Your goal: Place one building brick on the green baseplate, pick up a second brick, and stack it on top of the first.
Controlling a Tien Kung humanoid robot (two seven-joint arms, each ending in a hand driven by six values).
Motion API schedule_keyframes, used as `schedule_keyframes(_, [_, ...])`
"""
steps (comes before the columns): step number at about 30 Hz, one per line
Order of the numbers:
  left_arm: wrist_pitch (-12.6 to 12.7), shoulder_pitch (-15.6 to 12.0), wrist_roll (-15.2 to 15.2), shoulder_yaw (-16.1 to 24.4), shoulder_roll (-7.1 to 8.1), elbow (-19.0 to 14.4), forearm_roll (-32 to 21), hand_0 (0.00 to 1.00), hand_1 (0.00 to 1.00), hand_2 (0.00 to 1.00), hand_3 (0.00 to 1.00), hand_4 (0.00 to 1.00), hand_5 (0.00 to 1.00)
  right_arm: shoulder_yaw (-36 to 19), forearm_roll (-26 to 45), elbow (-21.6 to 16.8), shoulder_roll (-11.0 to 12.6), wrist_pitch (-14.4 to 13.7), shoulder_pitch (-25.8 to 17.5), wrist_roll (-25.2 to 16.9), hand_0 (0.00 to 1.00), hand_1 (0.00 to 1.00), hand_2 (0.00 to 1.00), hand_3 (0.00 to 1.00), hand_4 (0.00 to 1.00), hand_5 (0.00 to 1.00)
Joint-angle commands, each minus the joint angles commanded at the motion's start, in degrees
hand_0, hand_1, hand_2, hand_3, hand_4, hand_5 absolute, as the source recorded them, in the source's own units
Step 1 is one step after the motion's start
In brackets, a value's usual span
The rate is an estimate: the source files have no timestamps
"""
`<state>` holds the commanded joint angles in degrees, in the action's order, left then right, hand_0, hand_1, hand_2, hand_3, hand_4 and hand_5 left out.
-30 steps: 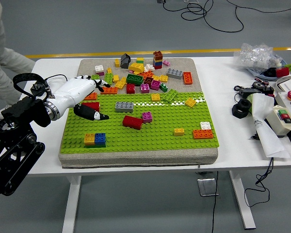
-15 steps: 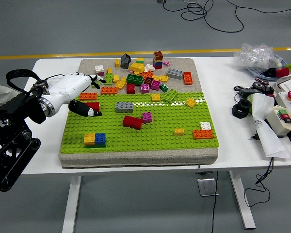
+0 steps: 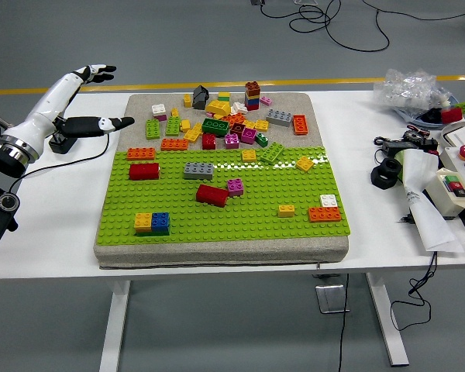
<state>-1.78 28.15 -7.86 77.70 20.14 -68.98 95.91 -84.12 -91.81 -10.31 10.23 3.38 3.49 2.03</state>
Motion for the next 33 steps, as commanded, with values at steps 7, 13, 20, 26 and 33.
schedule_keyframes(7, [-0.3,-0.1,-1.1,1.2,1.0,1.6,-12.3,0.998,0.922,0.91,0.945,0.933,0.537,0.4,0.6,0.0,0.2,-0.1,0.1,0.1,0.764,0.699,0.737,0.747,0.998,0.63])
schedule_keyframes(13, [-0.7,-0.1,-1.5,2.3,1.82,2.1,-20.6,0.998,0.933,0.925,0.959,0.924,0.568,1.1,1.6,0.0,0.4,-0.4,0.3,-0.2,0.763,0.698,0.736,0.747,0.998,0.63])
schedule_keyframes(20, [-1.2,0.1,-1.2,2.7,2.43,2.5,-22.9,0.998,0.93,0.929,0.958,0.92,0.577,1.5,2.3,0.0,0.4,-0.5,0.2,-0.2,0.763,0.699,0.736,0.747,0.998,0.63])
schedule_keyframes(26, [-1.3,0.2,-0.9,2.3,2.49,2.8,-23.4,0.998,0.931,0.928,0.958,0.907,0.593,2.0,2.9,0.0,0.5,-0.7,0.6,-0.4,0.763,0.699,0.735,0.747,0.998,0.631])
schedule_keyframes(33, [-1.3,0.2,-0.7,2.1,2.56,3.1,-24.2,0.998,0.932,0.925,0.959,0.892,0.602,2.4,3.5,0.0,0.4,-0.8,0.6,-0.3,0.764,0.698,0.735,0.747,0.998,0.629])
